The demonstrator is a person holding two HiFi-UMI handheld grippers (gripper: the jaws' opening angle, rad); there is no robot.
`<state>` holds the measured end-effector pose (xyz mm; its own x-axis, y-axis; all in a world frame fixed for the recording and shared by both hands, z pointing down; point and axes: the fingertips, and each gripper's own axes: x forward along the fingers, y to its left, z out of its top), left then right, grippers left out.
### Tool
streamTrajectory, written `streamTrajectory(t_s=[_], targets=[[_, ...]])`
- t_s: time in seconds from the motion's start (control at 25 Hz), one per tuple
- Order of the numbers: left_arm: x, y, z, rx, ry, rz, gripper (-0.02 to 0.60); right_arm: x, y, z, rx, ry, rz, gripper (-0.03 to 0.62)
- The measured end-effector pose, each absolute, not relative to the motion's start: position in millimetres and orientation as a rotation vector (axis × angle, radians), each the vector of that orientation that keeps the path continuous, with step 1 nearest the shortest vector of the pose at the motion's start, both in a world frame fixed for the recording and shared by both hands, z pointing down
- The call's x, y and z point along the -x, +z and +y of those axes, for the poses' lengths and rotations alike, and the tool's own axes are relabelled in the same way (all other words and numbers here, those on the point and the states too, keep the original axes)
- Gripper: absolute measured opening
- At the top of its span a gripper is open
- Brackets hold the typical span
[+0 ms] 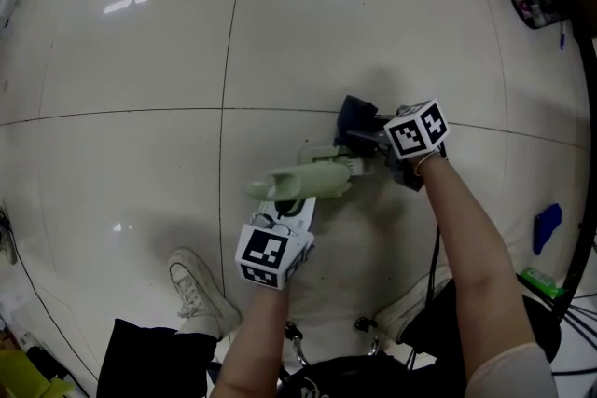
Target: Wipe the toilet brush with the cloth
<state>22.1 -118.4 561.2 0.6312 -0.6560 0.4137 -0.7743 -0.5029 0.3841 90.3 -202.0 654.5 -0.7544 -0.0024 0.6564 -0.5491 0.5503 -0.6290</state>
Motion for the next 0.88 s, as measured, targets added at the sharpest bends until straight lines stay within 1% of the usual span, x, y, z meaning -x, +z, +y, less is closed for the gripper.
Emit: streamTrajectory(t_s=[0.12,0.24,0.36,0.48,0.6,0.76,0.88], targets=[[-21,562,-118,-2.309,0.301,-1.116,0.005,-110,653,-192,-0.488,1.157,-2.152,0.060],[-22,562,-117,-2.315,0.331,-1.104,0.005,-135,643,-191,-0.636,1.123,-2.163,0.061],[-24,565,-117,-2.316,0.368,-1.073,0.006,-152,602,-195,-0.841,1.077,-2.299,0.061],[-25,560,-121,-2.335,0.376,-1.054,0.006,-156,551,-177,-1.050,0.952,-2.440,0.061],[-16,534,-128,-2.395,0.306,-1.103,0.006,-141,528,-139,-1.106,0.851,-2.485,0.061],[17,505,-122,-2.435,0.223,-1.197,0.006,-96,518,-86,-1.025,1.012,-2.533,0.061],[48,497,-117,-2.419,0.171,-1.259,0.006,-46,514,-56,-0.900,1.017,-2.596,0.061]])
